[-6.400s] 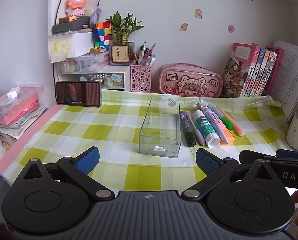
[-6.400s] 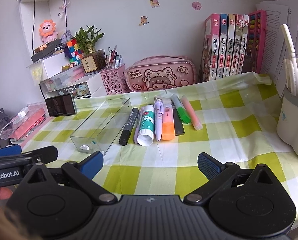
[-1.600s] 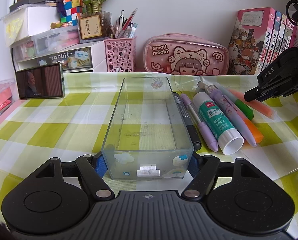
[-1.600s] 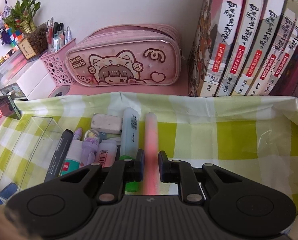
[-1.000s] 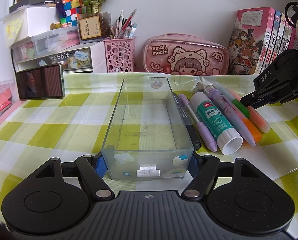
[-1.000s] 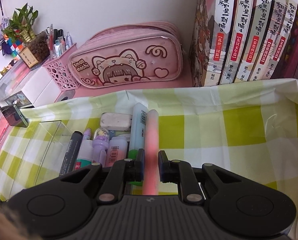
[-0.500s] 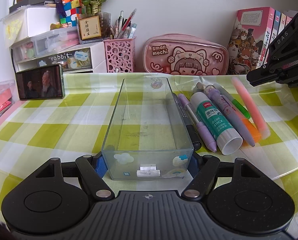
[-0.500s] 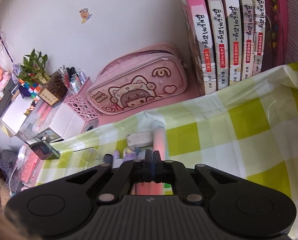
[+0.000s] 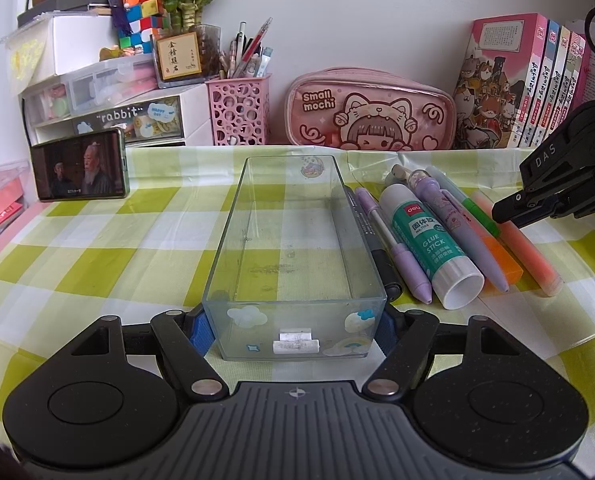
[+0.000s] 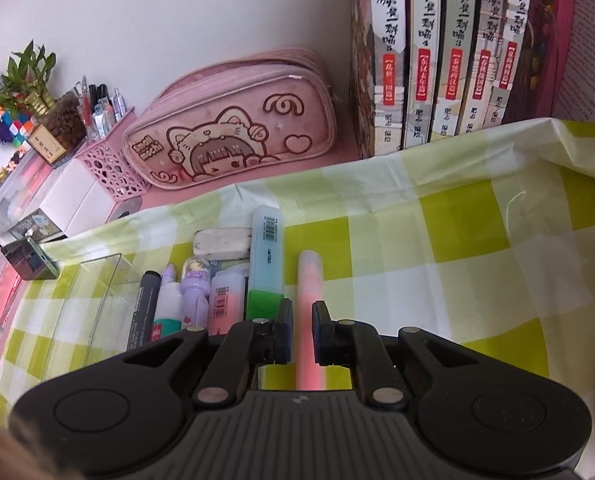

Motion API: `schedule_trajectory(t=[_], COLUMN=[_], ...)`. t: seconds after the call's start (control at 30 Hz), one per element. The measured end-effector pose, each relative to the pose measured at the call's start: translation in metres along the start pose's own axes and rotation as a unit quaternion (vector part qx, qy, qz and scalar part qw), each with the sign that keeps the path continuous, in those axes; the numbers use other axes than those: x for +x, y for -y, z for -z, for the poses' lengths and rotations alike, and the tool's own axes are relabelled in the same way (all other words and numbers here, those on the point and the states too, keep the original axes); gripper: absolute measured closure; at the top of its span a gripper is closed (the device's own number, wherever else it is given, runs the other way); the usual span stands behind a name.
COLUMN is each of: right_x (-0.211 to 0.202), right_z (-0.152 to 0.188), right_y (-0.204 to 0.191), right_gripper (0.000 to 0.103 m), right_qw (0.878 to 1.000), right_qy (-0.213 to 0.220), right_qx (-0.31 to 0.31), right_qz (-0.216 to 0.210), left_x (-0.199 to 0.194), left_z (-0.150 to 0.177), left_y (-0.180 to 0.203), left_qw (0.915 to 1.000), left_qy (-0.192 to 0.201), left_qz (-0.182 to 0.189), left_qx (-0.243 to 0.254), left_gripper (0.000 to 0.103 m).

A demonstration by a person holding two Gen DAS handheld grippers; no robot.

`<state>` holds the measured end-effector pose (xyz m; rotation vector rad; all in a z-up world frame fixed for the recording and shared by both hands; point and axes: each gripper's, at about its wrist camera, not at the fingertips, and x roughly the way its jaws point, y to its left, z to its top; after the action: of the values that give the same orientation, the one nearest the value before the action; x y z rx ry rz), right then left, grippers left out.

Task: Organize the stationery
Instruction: 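Grasp the pink highlighter with the right gripper and lift it, then lower the pink highlighter into the clear box and open the right gripper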

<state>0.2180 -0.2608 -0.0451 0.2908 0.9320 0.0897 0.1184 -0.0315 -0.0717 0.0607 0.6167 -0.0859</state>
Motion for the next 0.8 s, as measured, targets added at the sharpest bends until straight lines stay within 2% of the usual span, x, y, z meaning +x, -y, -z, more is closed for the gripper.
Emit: schedule_trajectory(t=[0.13,0.4,0.63,0.8], right_x=[0.003,-0.02,-0.046,-0.047], right_z=[0.006,0.001,-0.002,0.001], right_y=[-0.007,0.003,-0.023,-0.05], right_gripper=[0.082,0.082,0.082,0.082], right_qw=[0.999,0.999,0.994,0.986], right_qy=[0.007,0.038,0.06,0.04], right_qx=[-0.03,0.025,0.041,0.052], right_qz=[0.014,-0.017,-0.084,-0.153], left_x=[0.0,0.0,0.0,0.0], left_z=[0.0,0.0,0.0,0.0], left_y=[0.0,0.0,0.0,0.0], left_qw=[1.0,1.0,1.0,1.0], left_qy=[0.0,0.0,0.0,0.001], left_qz=[0.0,0.0,0.0,-0.001], left_qx=[0.0,0.0,0.001,0.001], left_gripper=[0.03,0.03,0.03,0.03])
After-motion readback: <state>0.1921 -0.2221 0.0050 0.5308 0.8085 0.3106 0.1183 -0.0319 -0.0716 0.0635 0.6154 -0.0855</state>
